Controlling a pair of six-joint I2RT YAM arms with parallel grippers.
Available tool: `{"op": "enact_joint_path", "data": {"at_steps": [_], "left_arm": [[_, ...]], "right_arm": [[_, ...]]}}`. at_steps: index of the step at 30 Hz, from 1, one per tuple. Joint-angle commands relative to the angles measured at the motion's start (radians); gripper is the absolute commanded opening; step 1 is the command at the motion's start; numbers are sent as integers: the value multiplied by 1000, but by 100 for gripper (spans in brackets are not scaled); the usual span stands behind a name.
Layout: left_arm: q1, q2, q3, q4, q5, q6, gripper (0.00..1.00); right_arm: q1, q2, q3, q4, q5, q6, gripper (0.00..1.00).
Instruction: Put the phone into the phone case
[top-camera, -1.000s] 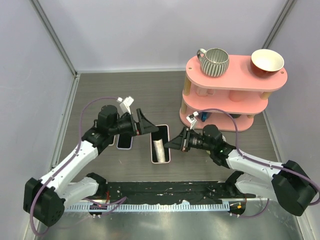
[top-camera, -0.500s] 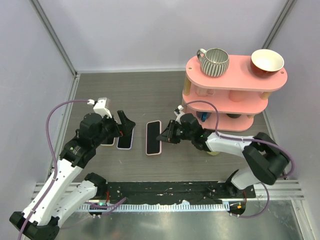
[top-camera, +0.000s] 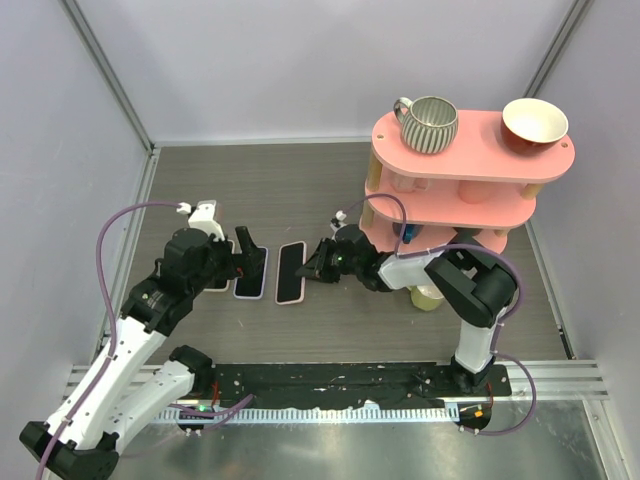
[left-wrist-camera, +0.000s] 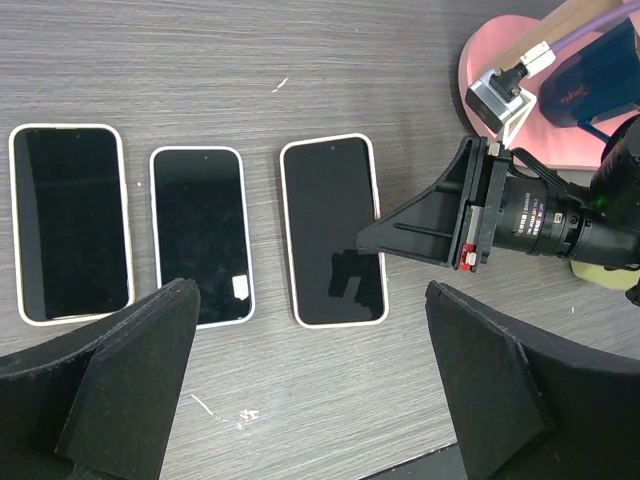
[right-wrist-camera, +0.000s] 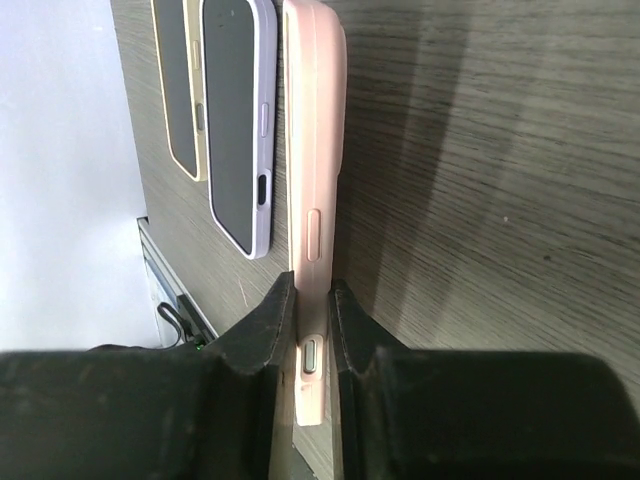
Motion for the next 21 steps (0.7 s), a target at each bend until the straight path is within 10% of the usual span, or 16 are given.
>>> {"op": "enact_joint_path", "data": {"at_steps": [1,16,21], "left_arm": [[3,-15,10,8,-23,13,100],[3,5,13,-1,-29,13,100],[3,1,13,2,-15,11,100]], "right_arm": [[5,10,29,79,17,38,11],[4,-31,59,-113,86,2,56],[5,-158,65,-236,123,-51,89]]}}
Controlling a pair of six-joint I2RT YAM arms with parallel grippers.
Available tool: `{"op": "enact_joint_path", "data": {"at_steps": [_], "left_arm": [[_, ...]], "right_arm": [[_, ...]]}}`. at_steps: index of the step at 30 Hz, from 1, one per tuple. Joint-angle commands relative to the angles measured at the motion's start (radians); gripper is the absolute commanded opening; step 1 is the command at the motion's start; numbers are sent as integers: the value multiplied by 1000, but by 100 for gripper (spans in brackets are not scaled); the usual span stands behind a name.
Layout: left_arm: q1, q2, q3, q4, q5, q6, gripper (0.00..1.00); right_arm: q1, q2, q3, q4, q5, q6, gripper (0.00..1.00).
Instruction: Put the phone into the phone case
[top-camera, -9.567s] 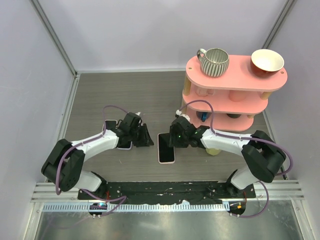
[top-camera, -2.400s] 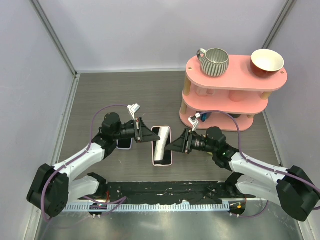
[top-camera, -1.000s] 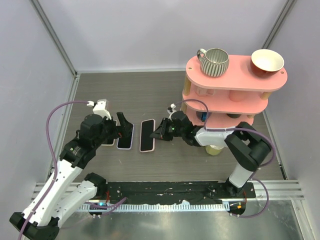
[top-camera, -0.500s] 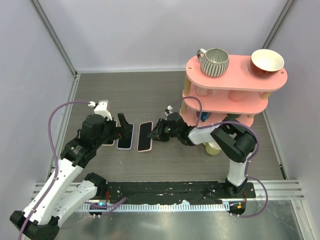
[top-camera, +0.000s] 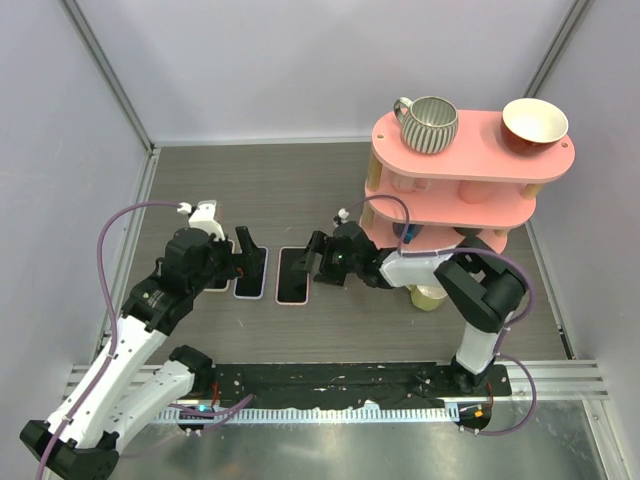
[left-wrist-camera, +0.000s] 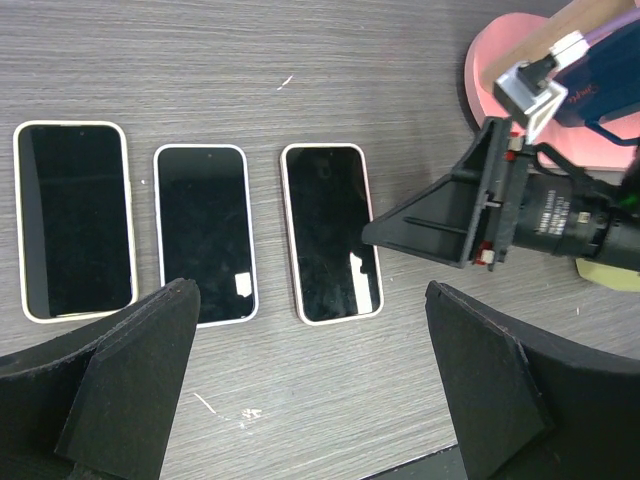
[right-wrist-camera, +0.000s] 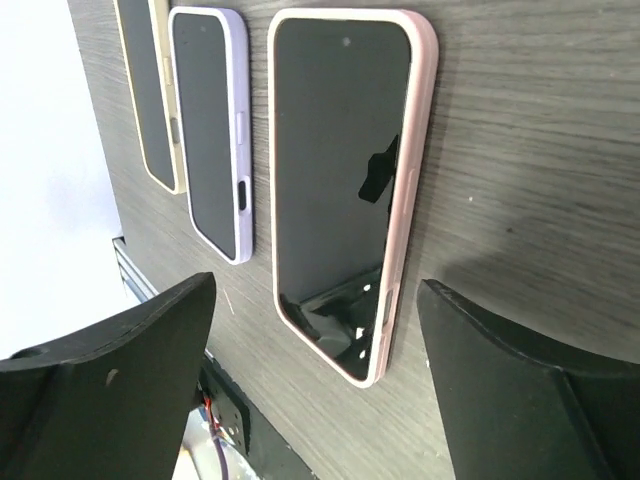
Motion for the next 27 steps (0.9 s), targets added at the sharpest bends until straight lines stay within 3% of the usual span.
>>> {"op": "enact_joint_path", "data": {"at_steps": [1,6,12,14,22,27], "left_arm": [[3,-13,11,10,-5,11,100],[3,-57,-7,62,27,11,100],[3,-137,-52,145,85,-2,100],[3,-155,-63,200,168,-2,100],[3,-205,-66,290,303,-75,100],[3,-202,-66,283,326,-100,100]], "right_arm": [[7,-157,32,-128,66,-62,90],[59,-367,87,-391,207,-285,93],[85,-594,86,-588,327,-359,95],[85,-688,80,-653,368,-352,96],[85,-1053,-32,-705,563,-326,99],[85,-1217,-75,-715,585,-364,99]]}}
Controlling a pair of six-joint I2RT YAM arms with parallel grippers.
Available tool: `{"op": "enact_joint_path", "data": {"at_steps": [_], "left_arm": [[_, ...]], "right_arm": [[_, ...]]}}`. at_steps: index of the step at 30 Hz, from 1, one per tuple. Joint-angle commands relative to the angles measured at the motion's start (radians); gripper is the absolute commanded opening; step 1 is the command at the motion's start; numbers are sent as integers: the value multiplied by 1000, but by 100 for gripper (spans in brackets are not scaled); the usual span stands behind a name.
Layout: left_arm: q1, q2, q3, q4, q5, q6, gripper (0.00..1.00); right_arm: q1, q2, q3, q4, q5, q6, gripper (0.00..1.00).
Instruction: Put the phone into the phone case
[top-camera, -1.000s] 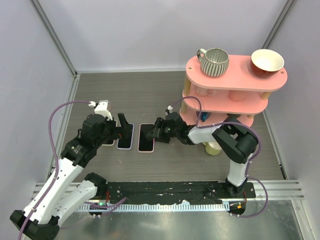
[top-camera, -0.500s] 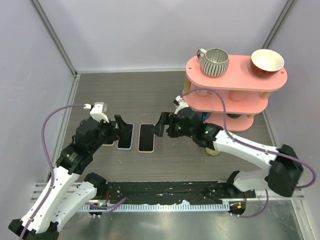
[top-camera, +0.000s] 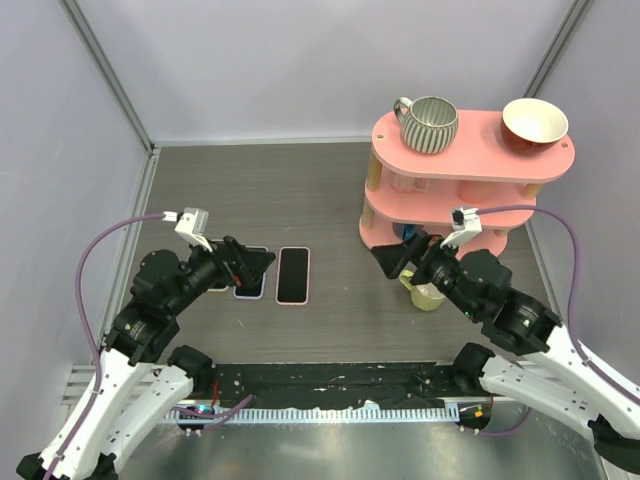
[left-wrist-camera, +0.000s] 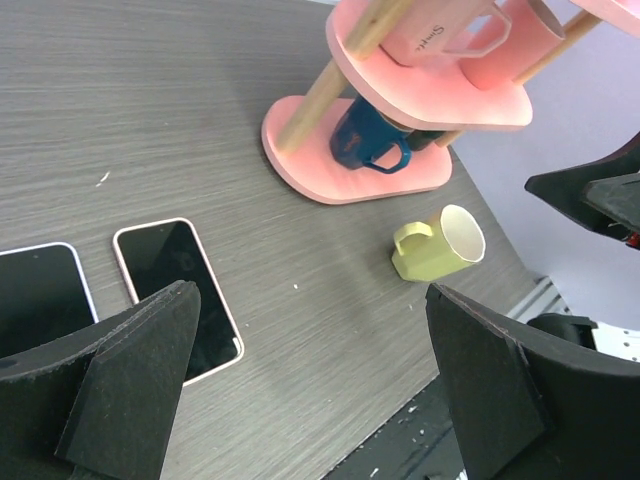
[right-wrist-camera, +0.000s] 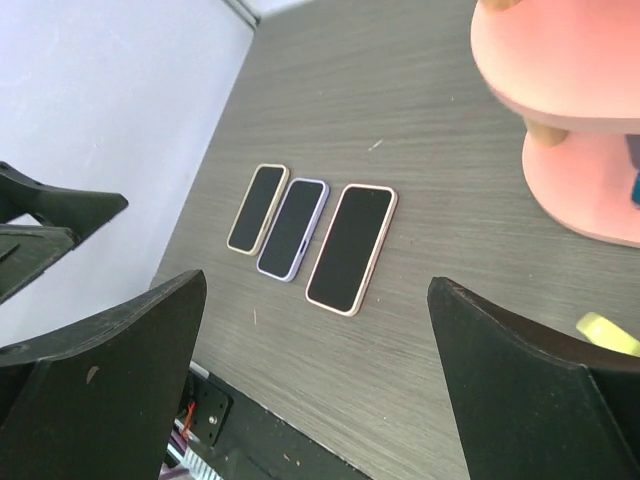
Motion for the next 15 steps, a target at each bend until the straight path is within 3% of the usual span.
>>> {"op": "enact_joint_path", "data": {"at_steps": [1,15], "left_arm": [[3,-10,0,65,63,-38,100],[3,-84,-33,82,49,-50,100]], "right_arm": [[-1,-79,-35,-18,72,-40,99],[-1,-87,-20,-49,52,-59,99]]}}
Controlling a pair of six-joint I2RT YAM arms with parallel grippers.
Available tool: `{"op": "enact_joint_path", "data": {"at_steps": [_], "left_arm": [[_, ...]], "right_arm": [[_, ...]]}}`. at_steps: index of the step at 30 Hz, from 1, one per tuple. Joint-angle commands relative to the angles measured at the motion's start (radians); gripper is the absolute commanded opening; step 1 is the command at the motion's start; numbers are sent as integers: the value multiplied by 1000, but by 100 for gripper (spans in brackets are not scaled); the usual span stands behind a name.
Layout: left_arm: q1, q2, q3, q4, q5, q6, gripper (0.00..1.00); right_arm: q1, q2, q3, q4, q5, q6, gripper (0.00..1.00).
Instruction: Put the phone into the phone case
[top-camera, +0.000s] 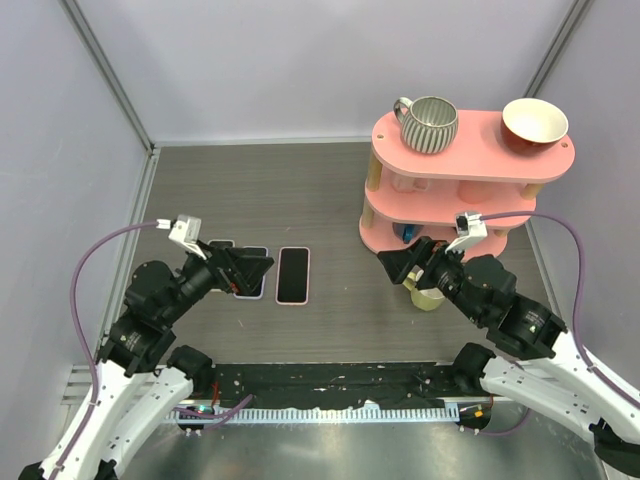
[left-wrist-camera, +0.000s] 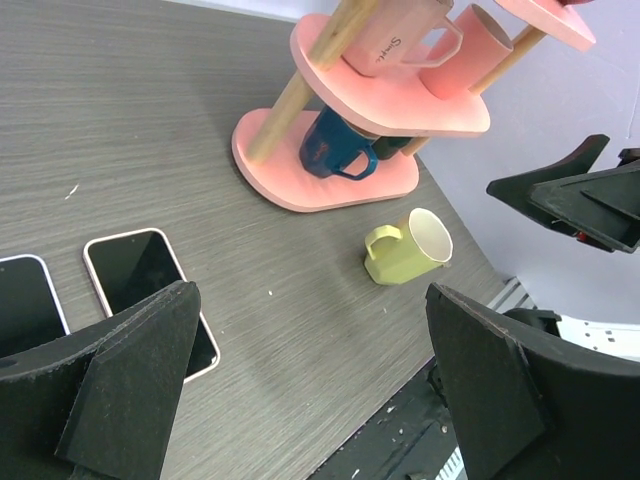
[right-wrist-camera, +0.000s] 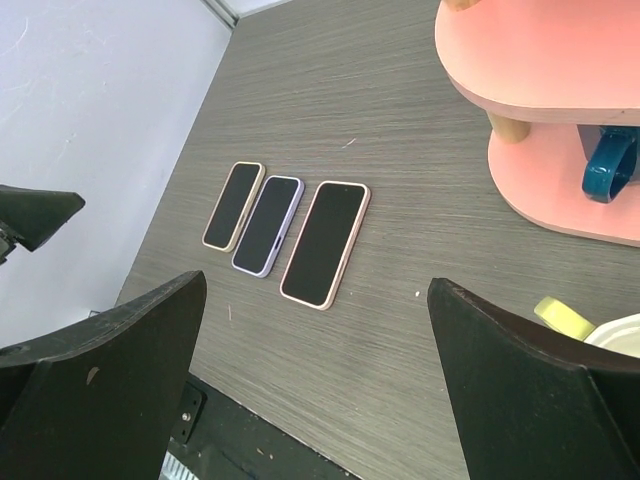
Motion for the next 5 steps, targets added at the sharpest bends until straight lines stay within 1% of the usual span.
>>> {"op": "enact_joint_path", "data": {"at_steps": [1,5], "left_arm": [[3,-5,2,54,-2,-6,100],[3,-9,6,49,-12,9,100]], "right_arm": [[-1,15,7,12,10,-21,99],[-1,31,9,15,8,-18,99]]}}
